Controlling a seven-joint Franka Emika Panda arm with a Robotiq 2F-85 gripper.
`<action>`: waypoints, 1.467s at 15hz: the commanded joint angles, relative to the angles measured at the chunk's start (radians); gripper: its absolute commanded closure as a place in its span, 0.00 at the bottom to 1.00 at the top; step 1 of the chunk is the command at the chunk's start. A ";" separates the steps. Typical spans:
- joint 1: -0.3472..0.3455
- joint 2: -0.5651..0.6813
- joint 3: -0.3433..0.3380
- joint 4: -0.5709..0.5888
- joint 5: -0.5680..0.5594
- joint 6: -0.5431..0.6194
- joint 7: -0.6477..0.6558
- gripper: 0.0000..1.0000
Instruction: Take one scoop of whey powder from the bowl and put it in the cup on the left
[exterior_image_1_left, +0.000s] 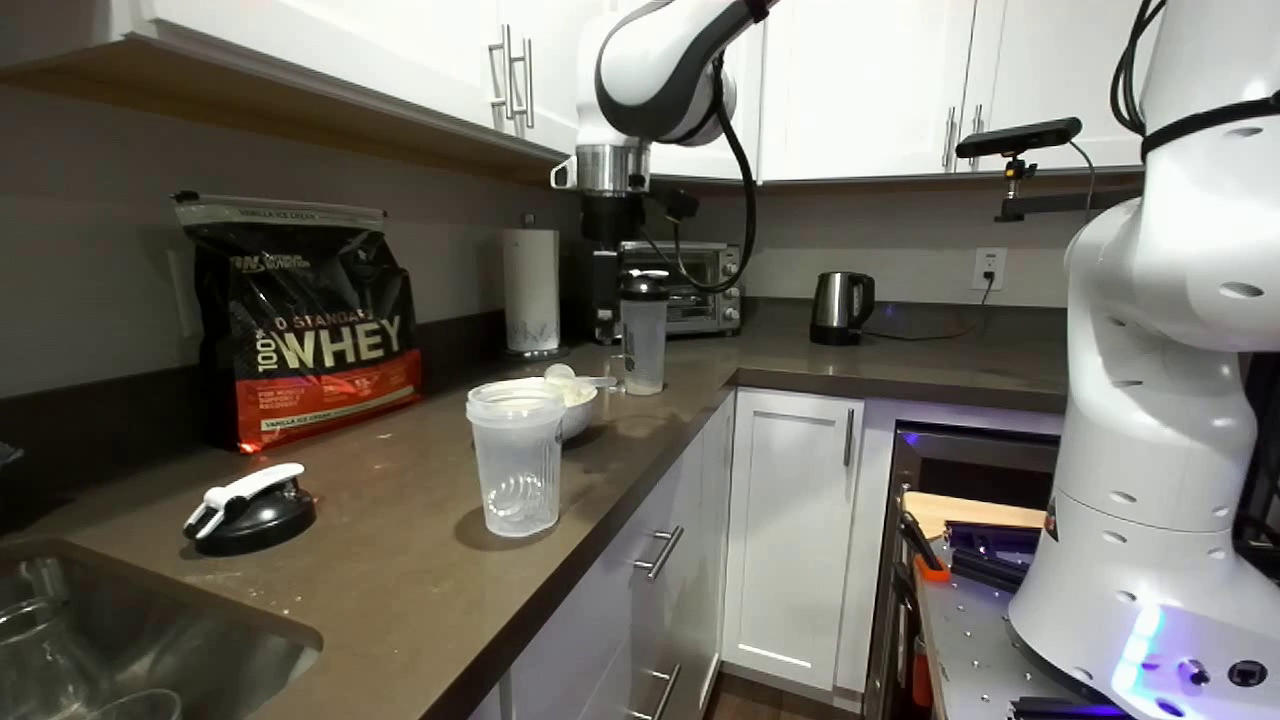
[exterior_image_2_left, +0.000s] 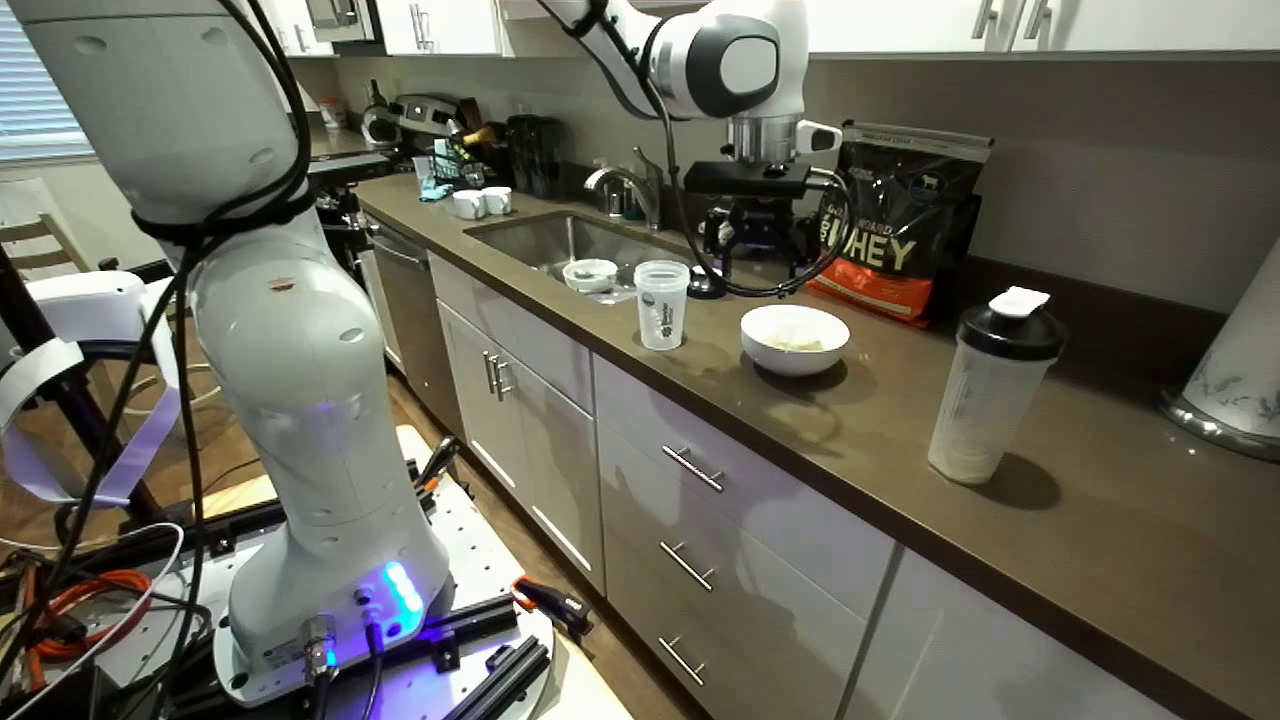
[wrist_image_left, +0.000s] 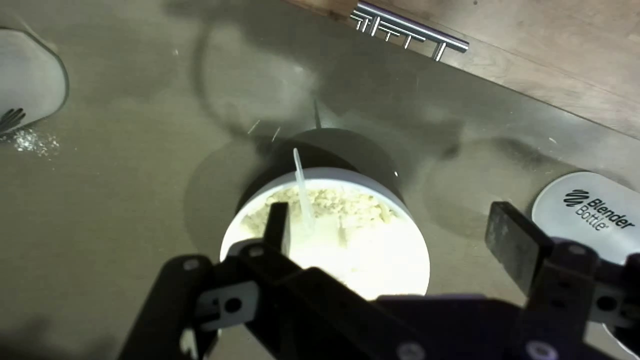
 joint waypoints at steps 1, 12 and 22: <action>-0.017 0.000 0.017 0.002 0.002 -0.003 -0.001 0.00; -0.053 0.104 0.001 0.054 0.009 0.067 -0.042 0.00; -0.077 0.213 0.023 0.110 0.024 0.091 -0.075 0.26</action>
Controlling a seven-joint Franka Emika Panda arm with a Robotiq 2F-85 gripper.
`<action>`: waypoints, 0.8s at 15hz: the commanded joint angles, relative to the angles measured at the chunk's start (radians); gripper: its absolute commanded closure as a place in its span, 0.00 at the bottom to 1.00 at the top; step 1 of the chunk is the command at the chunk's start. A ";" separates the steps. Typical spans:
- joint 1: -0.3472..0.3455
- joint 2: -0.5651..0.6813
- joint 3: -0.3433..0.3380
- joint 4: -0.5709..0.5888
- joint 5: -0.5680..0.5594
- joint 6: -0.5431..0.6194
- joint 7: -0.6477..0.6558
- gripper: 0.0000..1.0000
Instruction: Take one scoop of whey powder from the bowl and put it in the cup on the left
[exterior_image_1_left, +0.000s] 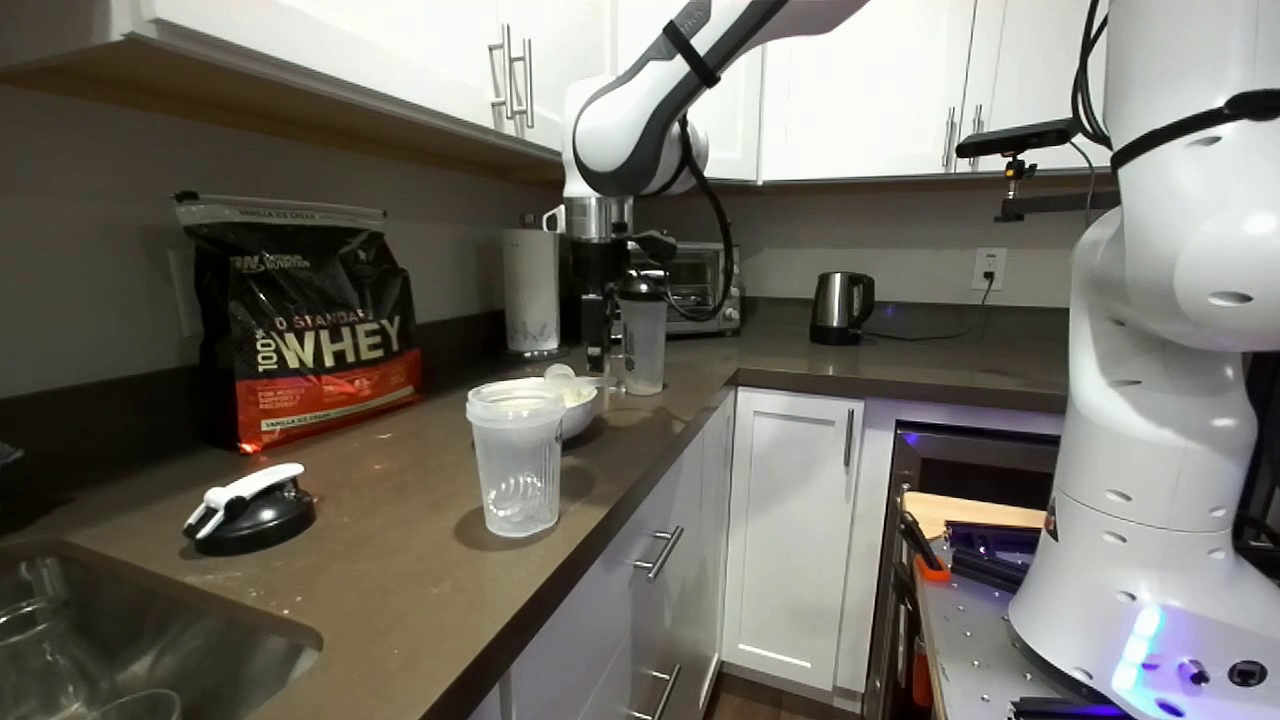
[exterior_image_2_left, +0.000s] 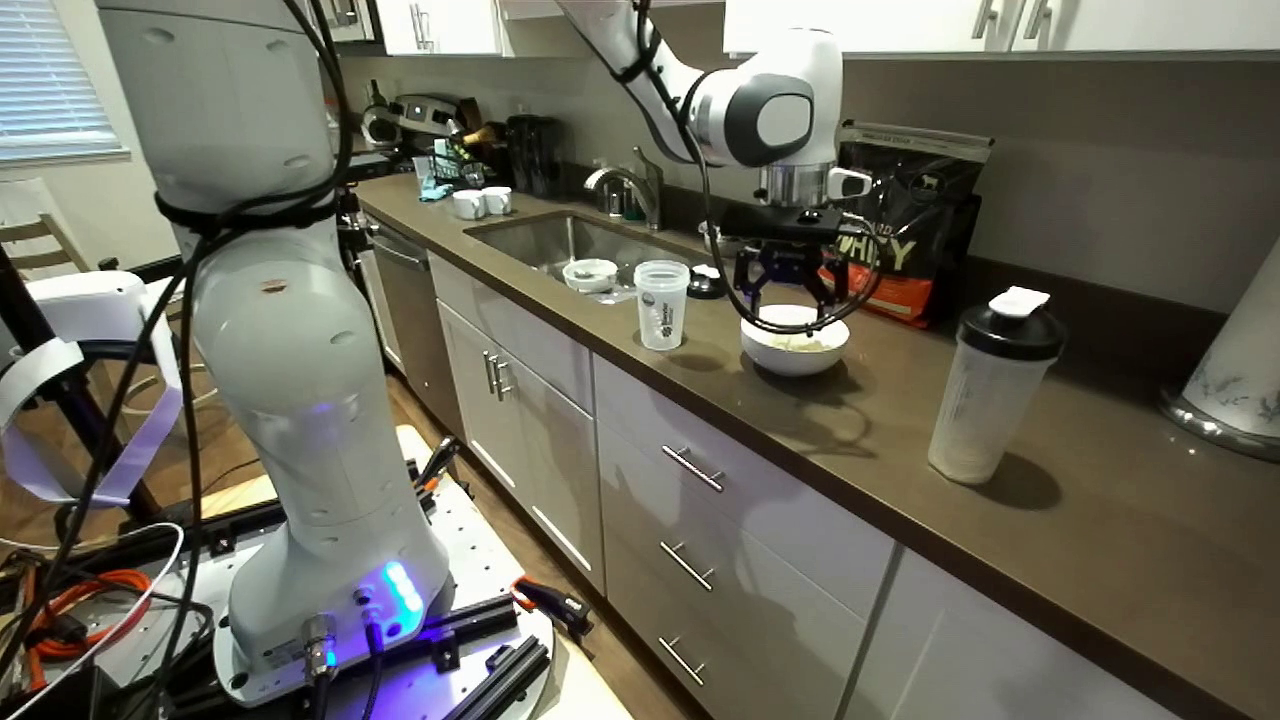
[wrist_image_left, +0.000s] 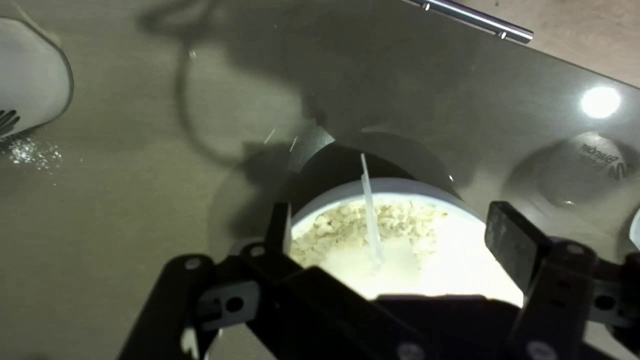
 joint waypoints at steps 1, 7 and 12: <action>-0.031 0.037 0.025 0.029 0.021 0.014 -0.049 0.25; -0.045 0.059 0.034 0.045 0.027 0.004 -0.056 0.58; -0.055 0.078 0.040 0.056 0.024 0.006 -0.061 0.69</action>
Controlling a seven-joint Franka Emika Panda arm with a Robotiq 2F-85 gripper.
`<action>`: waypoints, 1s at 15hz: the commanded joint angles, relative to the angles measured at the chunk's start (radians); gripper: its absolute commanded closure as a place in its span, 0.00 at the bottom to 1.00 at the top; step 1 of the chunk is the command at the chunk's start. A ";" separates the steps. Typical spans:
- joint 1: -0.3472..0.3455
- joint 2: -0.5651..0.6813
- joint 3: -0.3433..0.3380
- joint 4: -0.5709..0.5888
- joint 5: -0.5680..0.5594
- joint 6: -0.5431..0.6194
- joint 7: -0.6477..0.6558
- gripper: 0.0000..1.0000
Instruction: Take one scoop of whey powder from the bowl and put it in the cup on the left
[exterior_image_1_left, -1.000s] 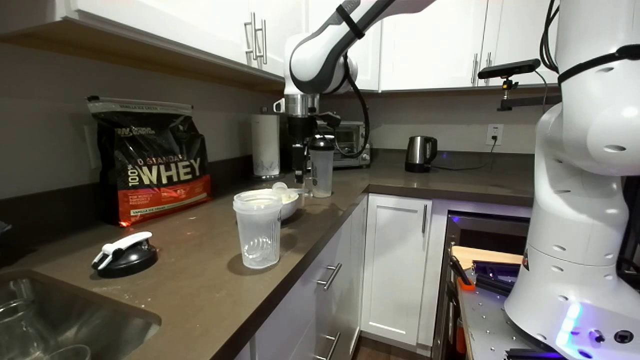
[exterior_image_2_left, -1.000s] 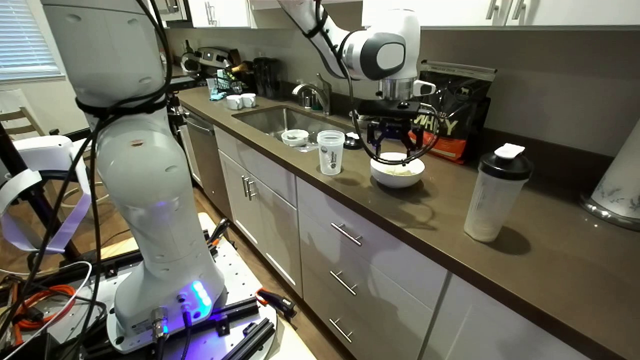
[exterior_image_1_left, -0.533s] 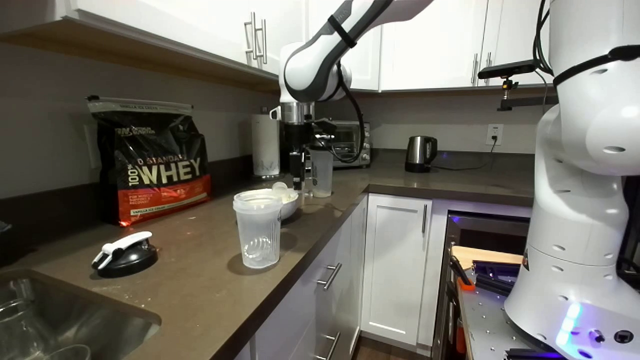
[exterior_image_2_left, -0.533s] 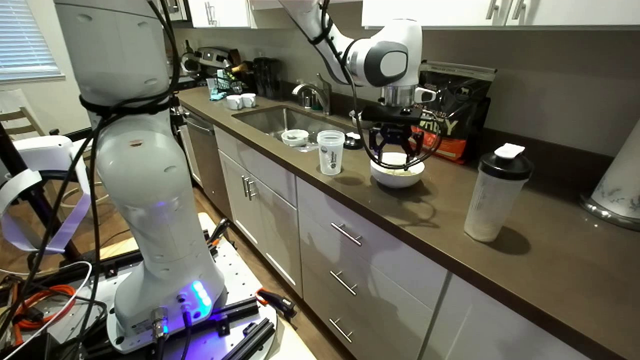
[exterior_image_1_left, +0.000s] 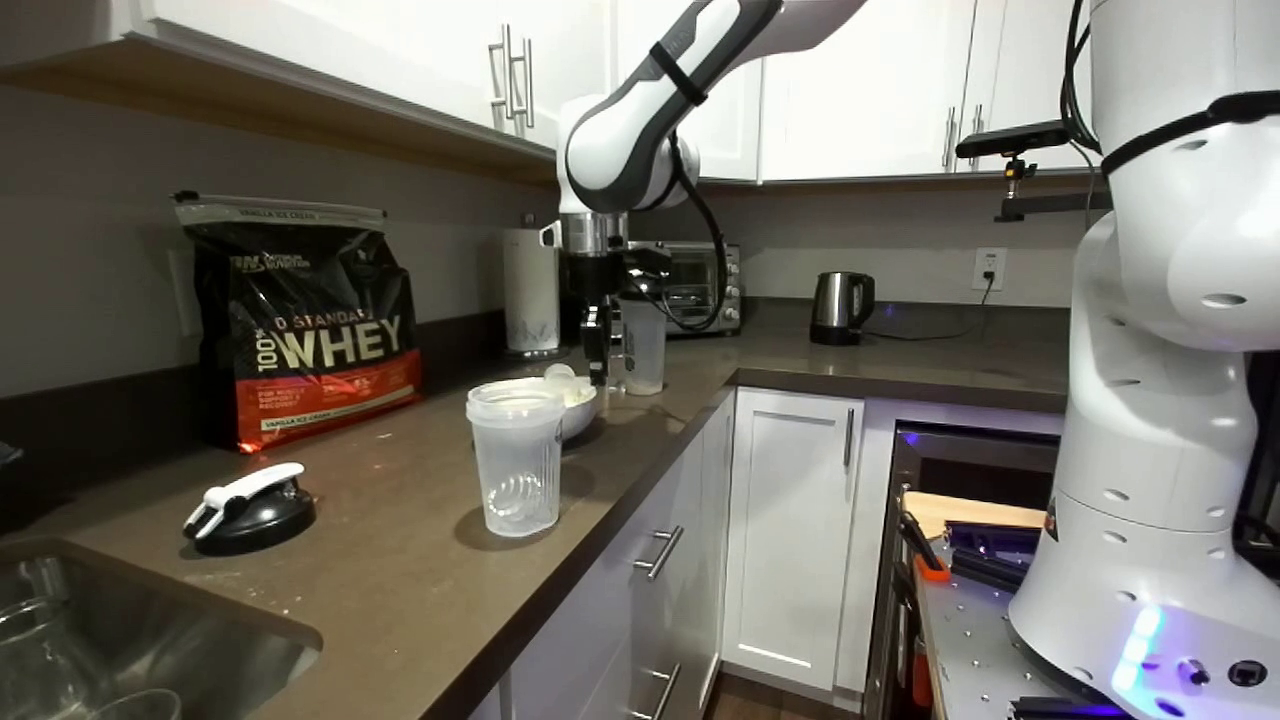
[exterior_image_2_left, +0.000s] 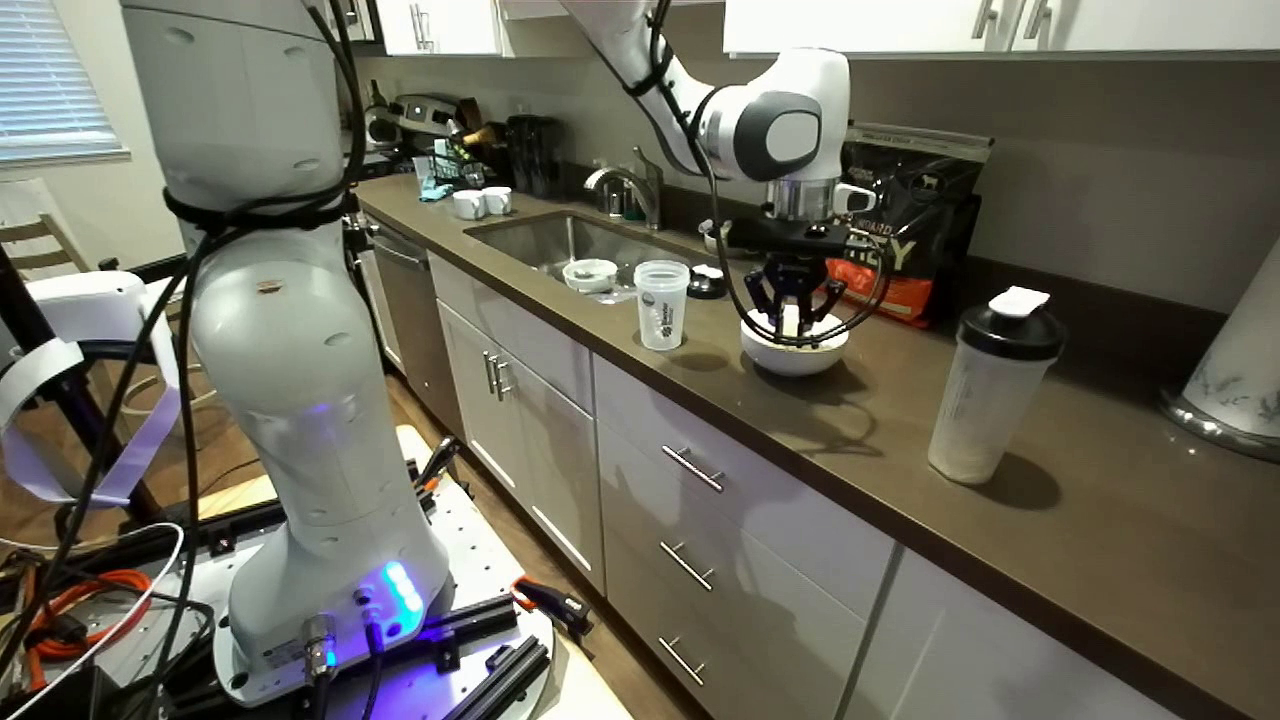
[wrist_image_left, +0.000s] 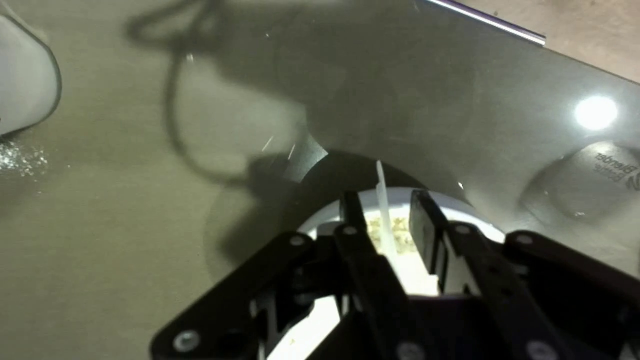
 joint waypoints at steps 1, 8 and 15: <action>-0.030 0.028 0.022 0.030 0.022 0.006 -0.045 0.66; -0.039 0.046 0.031 0.041 0.021 0.005 -0.046 0.78; -0.045 0.042 0.032 0.040 0.019 0.003 -0.050 0.99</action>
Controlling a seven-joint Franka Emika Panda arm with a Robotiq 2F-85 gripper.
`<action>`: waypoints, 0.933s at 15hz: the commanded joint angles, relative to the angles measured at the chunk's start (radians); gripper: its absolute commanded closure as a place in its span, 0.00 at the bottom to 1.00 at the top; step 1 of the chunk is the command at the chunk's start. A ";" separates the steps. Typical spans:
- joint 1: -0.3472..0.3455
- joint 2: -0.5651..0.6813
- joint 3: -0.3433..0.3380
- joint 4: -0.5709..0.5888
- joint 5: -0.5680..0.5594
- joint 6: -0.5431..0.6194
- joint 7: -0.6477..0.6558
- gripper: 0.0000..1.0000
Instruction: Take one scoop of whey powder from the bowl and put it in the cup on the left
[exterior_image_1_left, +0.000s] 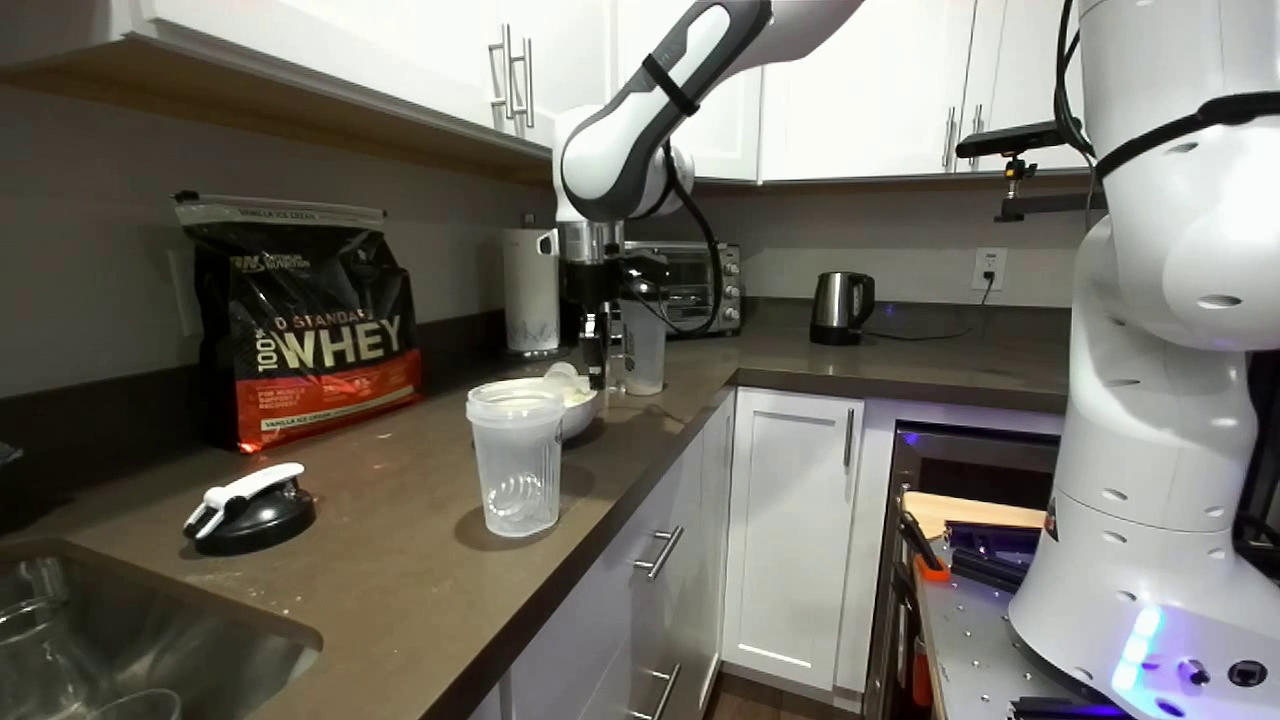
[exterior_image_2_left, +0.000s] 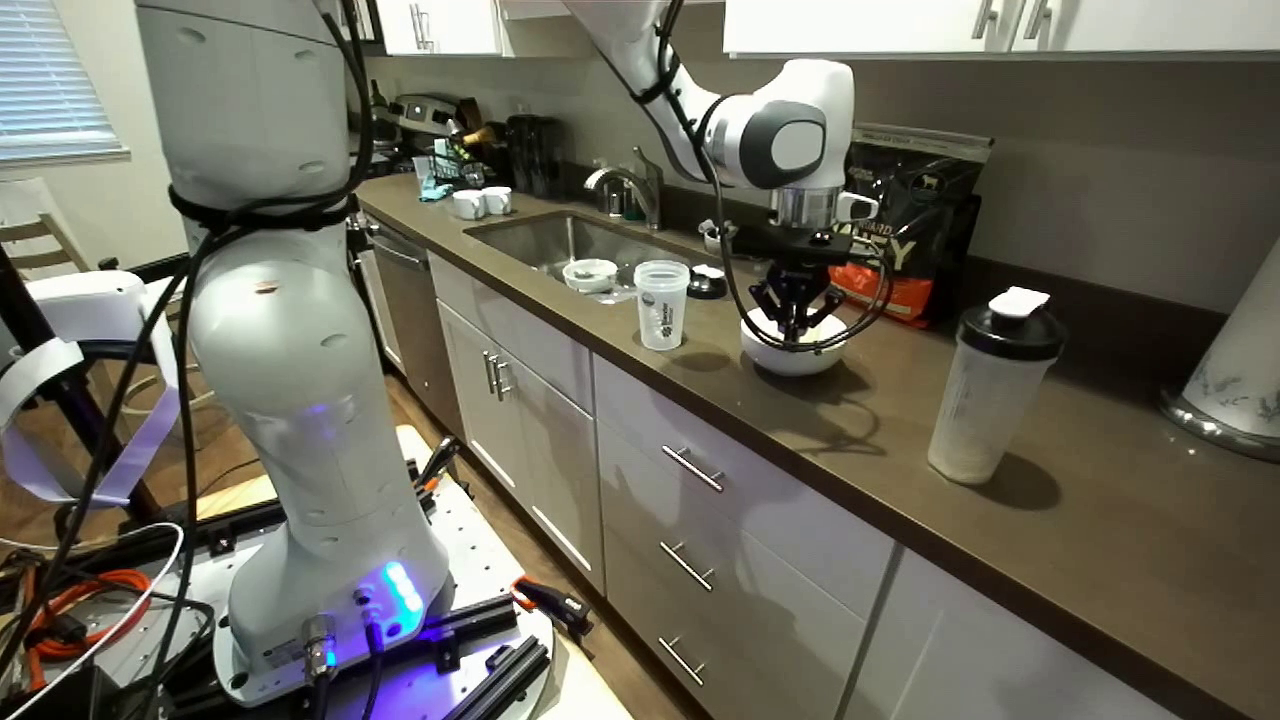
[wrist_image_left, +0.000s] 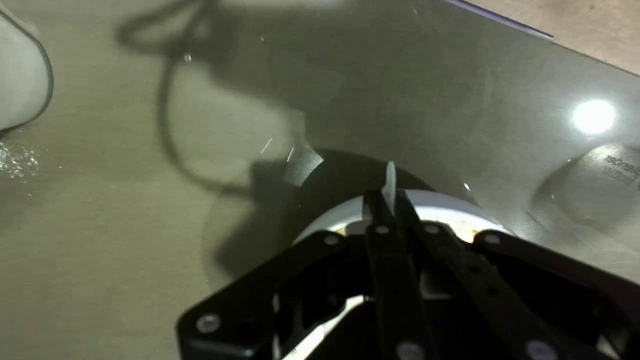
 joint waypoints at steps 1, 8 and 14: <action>-0.028 0.005 0.016 0.018 0.015 0.000 -0.045 0.99; -0.023 -0.028 0.012 0.030 -0.016 0.002 -0.048 0.99; -0.004 -0.014 0.006 0.066 -0.117 0.052 0.014 0.99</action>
